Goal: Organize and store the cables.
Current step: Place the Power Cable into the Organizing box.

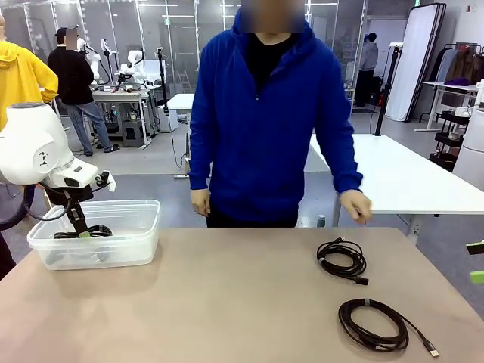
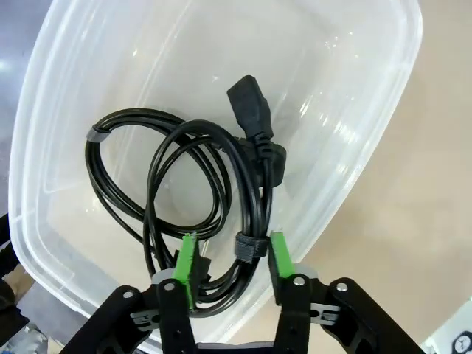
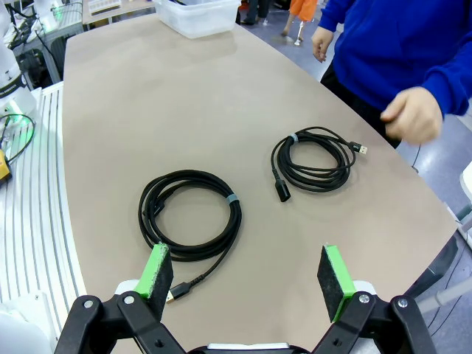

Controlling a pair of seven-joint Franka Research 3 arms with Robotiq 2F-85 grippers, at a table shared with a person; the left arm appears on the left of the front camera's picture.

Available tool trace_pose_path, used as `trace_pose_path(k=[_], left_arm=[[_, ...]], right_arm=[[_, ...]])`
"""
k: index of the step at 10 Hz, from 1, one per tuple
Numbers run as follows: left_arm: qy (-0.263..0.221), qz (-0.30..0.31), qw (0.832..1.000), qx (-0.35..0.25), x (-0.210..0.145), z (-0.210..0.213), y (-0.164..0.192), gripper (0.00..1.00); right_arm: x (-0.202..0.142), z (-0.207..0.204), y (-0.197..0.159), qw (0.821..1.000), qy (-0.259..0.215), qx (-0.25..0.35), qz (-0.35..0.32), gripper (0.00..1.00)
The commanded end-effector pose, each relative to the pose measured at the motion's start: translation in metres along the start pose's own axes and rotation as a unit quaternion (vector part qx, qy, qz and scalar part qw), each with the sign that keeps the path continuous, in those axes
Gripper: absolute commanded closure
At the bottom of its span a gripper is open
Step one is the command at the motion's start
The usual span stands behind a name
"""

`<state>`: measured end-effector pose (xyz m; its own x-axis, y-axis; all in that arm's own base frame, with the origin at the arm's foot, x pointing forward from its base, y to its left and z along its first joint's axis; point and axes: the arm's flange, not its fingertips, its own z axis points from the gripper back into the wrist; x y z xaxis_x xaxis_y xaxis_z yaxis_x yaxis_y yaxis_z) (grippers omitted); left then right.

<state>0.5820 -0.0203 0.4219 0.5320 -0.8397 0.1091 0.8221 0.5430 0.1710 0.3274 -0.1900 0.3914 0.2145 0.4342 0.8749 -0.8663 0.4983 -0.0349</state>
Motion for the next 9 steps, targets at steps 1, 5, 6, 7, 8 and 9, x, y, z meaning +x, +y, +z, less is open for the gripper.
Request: trace_pose_path(k=[1,5,6,7,8,9], left_arm=[[-0.004,0.015,1.000,0.008,-0.005,0.010,-0.001,0.35],[-0.014,0.019,0.999,0.023,-0.004,0.024,0.006,0.08],[-0.018,0.018,0.999,0.022,-0.003,0.025,0.007,0.04],[-0.030,0.023,0.999,0.019,-0.001,0.025,0.007,0.00],[-0.070,0.012,0.997,-0.008,0.008,0.022,0.005,0.00],[-0.013,0.010,1.000,0.017,-0.004,0.024,0.006,0.00]], right_arm=[[0.002,0.001,0.001,1.000,0.003,0.002,-0.006,0.00],[0.002,0.001,0.001,1.000,0.003,0.002,-0.006,0.00],[0.002,0.001,0.001,1.000,0.003,0.002,-0.006,0.00],[0.002,0.001,0.001,1.000,0.003,0.002,-0.006,0.00],[0.002,0.001,0.001,1.000,0.003,0.002,-0.006,0.00],[0.002,0.001,0.001,1.000,0.003,0.002,-0.006,0.00]])
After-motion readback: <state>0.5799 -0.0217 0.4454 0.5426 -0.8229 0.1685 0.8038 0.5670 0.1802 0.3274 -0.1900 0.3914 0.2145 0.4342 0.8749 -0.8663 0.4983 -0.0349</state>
